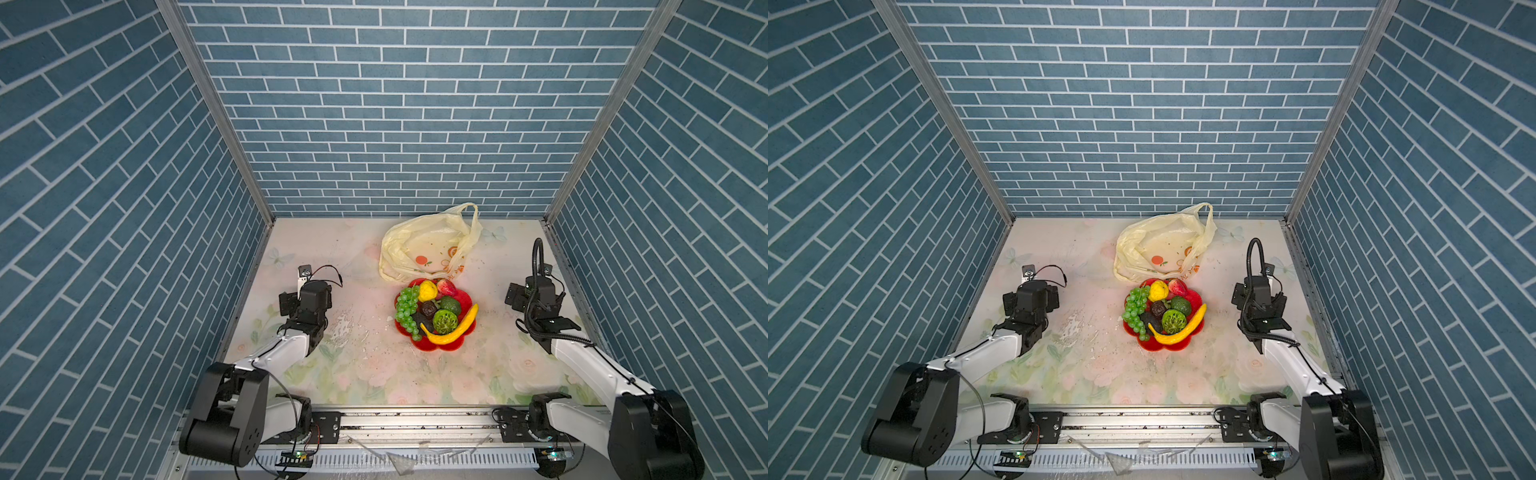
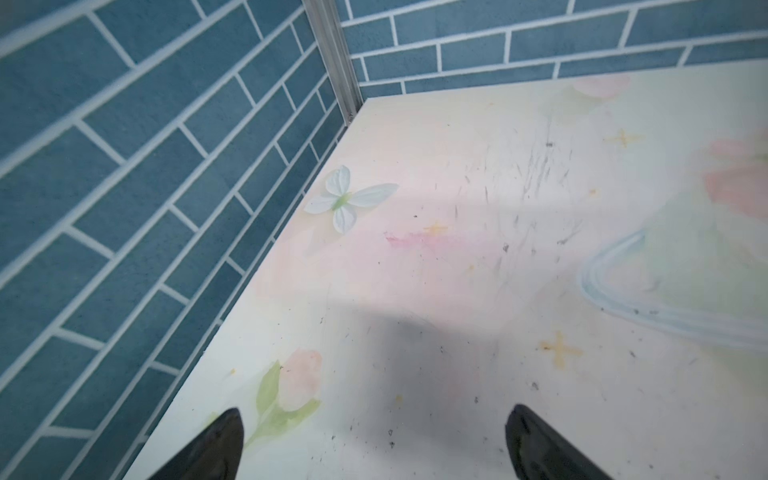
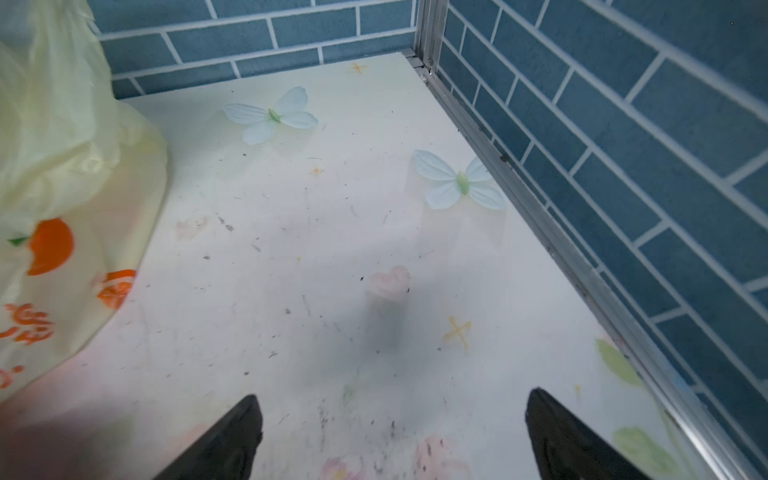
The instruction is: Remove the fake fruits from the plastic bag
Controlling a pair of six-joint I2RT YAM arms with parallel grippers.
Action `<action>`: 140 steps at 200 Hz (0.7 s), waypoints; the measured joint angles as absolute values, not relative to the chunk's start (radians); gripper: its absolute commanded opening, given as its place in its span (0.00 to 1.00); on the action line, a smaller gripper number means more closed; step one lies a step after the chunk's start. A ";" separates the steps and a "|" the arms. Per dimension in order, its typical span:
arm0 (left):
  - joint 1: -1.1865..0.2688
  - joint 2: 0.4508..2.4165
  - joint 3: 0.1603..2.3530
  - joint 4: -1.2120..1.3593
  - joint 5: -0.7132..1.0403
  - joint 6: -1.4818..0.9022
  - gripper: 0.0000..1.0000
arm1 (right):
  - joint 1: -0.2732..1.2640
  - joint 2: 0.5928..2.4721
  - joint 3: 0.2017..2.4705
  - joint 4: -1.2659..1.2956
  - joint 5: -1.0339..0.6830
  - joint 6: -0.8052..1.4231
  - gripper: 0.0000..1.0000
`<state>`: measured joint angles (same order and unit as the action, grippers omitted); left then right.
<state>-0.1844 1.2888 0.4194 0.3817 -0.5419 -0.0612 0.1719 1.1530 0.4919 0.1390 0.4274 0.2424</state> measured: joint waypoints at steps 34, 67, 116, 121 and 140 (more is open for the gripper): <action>-0.099 1.404 0.400 0.603 -0.372 0.007 0.99 | 0.101 1.313 0.401 0.429 0.361 0.119 0.99; -0.008 1.526 0.382 0.756 -0.169 0.024 0.99 | 0.010 1.398 0.382 0.650 0.198 0.078 0.99; -0.012 1.526 0.381 0.825 -0.064 0.043 0.99 | -0.060 1.543 0.380 0.803 0.052 0.079 0.99; -0.014 1.526 0.381 0.827 -0.062 0.044 0.99 | -0.060 1.543 0.381 0.811 0.049 0.079 0.99; -0.019 1.526 0.384 0.828 -0.054 0.051 0.99 | -0.060 1.543 0.381 0.832 0.046 0.080 0.99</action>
